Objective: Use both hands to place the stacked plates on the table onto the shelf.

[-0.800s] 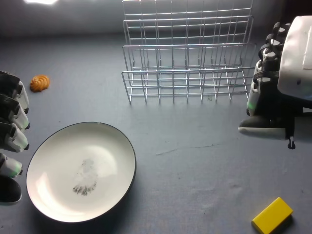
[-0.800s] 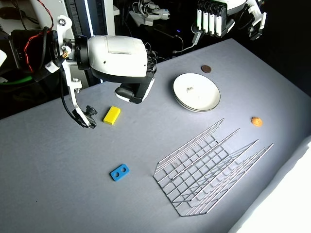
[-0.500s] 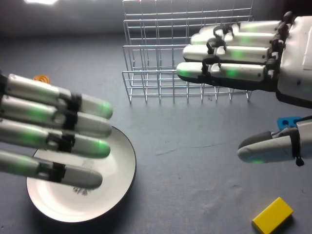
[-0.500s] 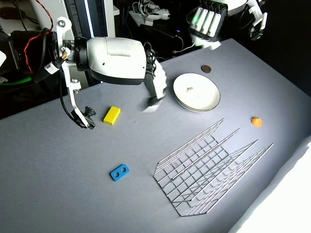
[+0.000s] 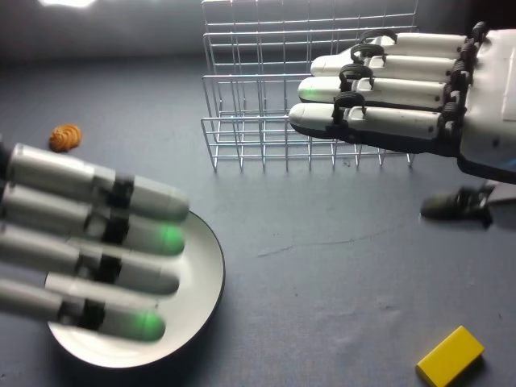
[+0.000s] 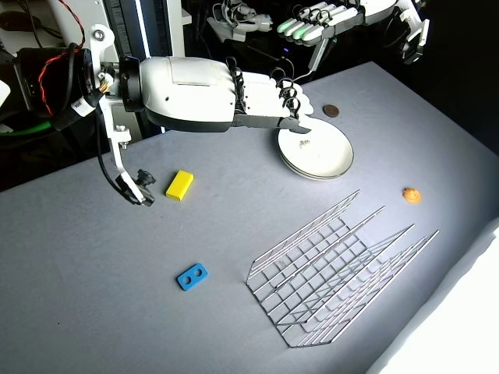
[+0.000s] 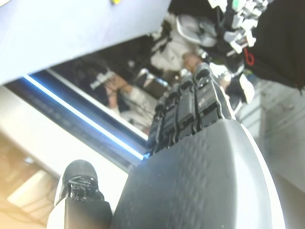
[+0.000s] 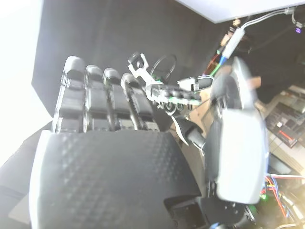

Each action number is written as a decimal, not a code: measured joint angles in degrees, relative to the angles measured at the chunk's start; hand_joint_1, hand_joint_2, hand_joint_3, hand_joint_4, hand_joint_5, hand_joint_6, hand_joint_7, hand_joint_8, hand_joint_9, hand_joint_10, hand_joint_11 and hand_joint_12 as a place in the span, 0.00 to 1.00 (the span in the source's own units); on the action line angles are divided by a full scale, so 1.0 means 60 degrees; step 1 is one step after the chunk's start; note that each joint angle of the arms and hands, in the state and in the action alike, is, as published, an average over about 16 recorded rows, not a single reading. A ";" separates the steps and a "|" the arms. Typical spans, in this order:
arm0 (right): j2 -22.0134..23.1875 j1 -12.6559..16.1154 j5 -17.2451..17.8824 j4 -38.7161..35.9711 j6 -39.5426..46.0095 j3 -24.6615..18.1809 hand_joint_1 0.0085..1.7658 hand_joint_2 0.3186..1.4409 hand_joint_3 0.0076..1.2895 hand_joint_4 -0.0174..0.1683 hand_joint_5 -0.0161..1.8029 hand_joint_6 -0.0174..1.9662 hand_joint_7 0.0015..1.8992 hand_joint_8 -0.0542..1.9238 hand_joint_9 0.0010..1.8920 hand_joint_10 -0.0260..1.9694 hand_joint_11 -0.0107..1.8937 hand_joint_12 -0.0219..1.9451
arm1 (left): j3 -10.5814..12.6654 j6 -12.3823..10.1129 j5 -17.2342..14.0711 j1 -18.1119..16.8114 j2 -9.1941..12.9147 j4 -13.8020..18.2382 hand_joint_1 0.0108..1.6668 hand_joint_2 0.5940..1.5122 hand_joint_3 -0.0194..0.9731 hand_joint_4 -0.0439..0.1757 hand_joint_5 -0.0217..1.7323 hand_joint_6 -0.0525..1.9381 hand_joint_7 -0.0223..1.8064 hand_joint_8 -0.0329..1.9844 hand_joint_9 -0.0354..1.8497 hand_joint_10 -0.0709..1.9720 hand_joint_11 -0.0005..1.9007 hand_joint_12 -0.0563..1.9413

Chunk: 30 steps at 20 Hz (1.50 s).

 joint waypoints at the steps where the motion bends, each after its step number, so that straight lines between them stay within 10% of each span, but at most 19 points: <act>1: 0.0000 0.0000 -0.0021 0.0041 0.0000 -0.0005 0.45 0.66 0.01 0.09 0.02 0.02 0.01 0.04 0.02 0.02 0.01 0.26 | -0.0014 0.0000 0.0000 0.0014 0.0000 -0.0024 0.00 0.55 0.04 0.19 0.02 0.02 0.02 0.01 0.03 0.04 0.01 0.02; 8: -0.0001 0.0001 -0.0191 0.0206 0.0163 -0.0045 0.73 0.62 0.01 0.09 0.02 0.02 0.01 0.04 0.02 0.02 0.01 0.37 | -0.0106 -0.0071 0.0039 0.0036 0.0006 0.0056 0.01 0.55 0.04 0.19 0.02 0.02 0.02 0.01 0.03 0.04 0.01 0.02; 18: -0.0002 -0.0004 -0.0452 -0.0198 0.0582 -0.0068 0.74 0.62 0.01 0.09 0.03 0.02 0.02 0.04 0.03 0.02 0.02 0.36 | -0.0154 -0.0518 0.0501 0.0034 0.0026 0.1159 0.01 0.55 0.05 0.19 0.02 0.02 0.02 0.01 0.03 0.04 0.01 0.02; 30: -0.0010 -0.0141 -0.0265 -0.0468 0.0654 -0.0068 0.74 0.63 0.01 0.09 0.02 0.02 0.01 0.04 0.02 0.02 0.02 0.32 | -0.0072 -0.0610 0.2338 0.1126 -0.0218 0.2100 0.01 0.57 0.04 0.19 0.02 0.02 0.02 0.02 0.03 0.04 0.01 0.03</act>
